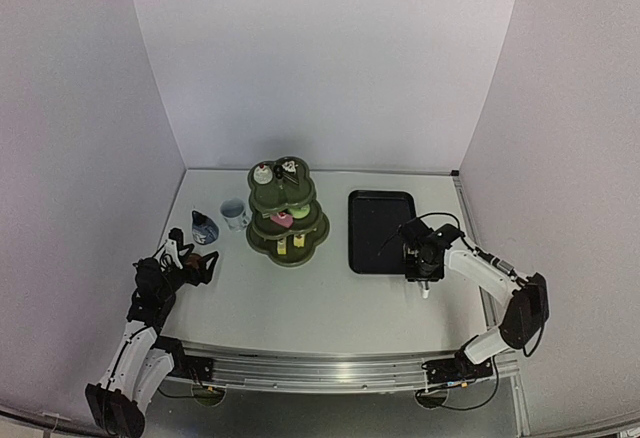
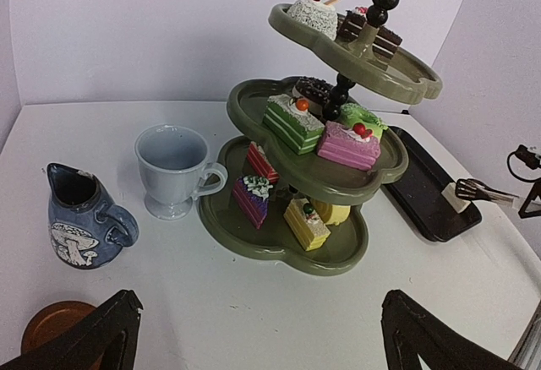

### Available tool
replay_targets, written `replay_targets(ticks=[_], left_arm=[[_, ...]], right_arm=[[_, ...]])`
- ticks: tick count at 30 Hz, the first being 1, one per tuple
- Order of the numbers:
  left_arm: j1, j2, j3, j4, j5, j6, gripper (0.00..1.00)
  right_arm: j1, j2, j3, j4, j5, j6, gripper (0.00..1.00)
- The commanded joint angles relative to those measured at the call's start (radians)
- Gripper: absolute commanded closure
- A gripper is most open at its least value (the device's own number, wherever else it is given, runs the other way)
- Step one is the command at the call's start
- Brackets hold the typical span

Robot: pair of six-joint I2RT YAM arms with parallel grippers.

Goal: Serve the afternoon tea

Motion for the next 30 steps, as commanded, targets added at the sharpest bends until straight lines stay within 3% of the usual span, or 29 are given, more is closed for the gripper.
replay_targets(ticks=[1,12,16,19,25,30], left_arm=[[-0.004,-0.006,0.010,0.017,-0.013,0.018,0.00],[-0.003,-0.007,0.008,0.023,-0.015,0.015,0.00],[-0.004,-0.012,0.008,0.018,-0.018,0.017,0.00],[-0.004,-0.011,0.009,0.021,-0.018,0.015,0.00],[-0.004,-0.011,0.009,0.022,-0.020,0.018,0.00],[-0.005,-0.014,0.008,0.020,-0.022,0.018,0.00]], right_arm=[[-0.006,0.011,0.009,0.013,0.005,-0.024,0.61],[-0.013,0.068,0.016,0.013,-0.004,-0.040,0.64],[-0.014,0.057,0.045,0.011,-0.007,-0.044,0.86],[-0.014,0.039,0.080,0.001,-0.008,-0.054,0.97],[0.018,-0.005,0.267,-0.073,0.011,-0.083,1.00],[0.149,-0.022,0.486,-0.089,0.096,-0.166,1.00]])
